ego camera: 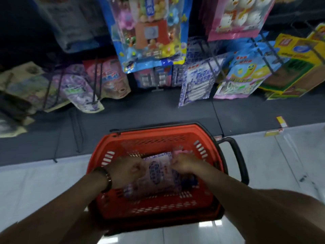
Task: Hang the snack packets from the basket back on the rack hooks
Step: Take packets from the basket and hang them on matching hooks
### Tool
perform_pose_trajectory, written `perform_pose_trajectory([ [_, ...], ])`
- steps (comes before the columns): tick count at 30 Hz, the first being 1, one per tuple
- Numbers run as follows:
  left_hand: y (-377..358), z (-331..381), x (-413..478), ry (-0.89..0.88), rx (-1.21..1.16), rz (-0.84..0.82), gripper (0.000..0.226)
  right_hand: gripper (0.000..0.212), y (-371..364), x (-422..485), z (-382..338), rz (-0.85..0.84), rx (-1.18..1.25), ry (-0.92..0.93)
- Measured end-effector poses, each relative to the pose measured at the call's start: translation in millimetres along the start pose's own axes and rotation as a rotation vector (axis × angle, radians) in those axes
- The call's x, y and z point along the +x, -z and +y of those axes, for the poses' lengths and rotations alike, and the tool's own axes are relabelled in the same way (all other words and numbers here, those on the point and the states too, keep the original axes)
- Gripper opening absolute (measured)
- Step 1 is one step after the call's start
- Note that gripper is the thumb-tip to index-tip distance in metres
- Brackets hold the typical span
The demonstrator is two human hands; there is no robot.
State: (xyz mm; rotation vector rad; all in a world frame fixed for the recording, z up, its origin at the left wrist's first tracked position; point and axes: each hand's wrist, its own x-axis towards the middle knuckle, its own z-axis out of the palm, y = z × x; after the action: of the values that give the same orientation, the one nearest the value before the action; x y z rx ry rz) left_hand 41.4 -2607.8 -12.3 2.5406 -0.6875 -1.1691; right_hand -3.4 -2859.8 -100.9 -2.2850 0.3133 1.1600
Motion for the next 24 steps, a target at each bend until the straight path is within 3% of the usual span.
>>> perform_pose_trajectory([
  [2, -14.0, -15.4, 1.7, 0.012, 0.036, -0.026, 0.011, 0.046, -25.5, 16.6, 4.1, -0.013, -0.017, -0.045],
  [6, -19.2, -8.0, 9.4, -0.078, 0.101, -0.148, 0.042, 0.048, -67.4, 36.0, 11.3, 0.009, 0.056, -0.158],
  [10, -15.1, -11.1, 24.0, -0.074, -0.018, -0.024, 0.039, 0.042, -105.0, 45.5, 13.7, 0.123, 0.413, -0.318],
  [14, -6.9, -18.8, 32.7, 0.029, 0.082, -0.15, 0.043, 0.054, -122.7, 58.0, 13.3, 0.174, 0.648, -0.4],
  [16, -2.7, -19.9, 31.7, 0.054, 0.144, -0.203, 0.044, 0.063, -129.0, 69.4, 18.6, 0.179, 0.594, -0.421],
  [19, -5.8, -21.7, 33.6, 0.082, 0.162, -0.264, 0.049, 0.051, -130.9, 73.1, 18.9, 0.152, 0.544, -0.382],
  [24, -11.3, -13.7, 41.2, 0.067, 0.125, -0.231, 0.046, 0.04, -130.7, 57.4, 12.6, 0.193, 0.864, -0.363],
])
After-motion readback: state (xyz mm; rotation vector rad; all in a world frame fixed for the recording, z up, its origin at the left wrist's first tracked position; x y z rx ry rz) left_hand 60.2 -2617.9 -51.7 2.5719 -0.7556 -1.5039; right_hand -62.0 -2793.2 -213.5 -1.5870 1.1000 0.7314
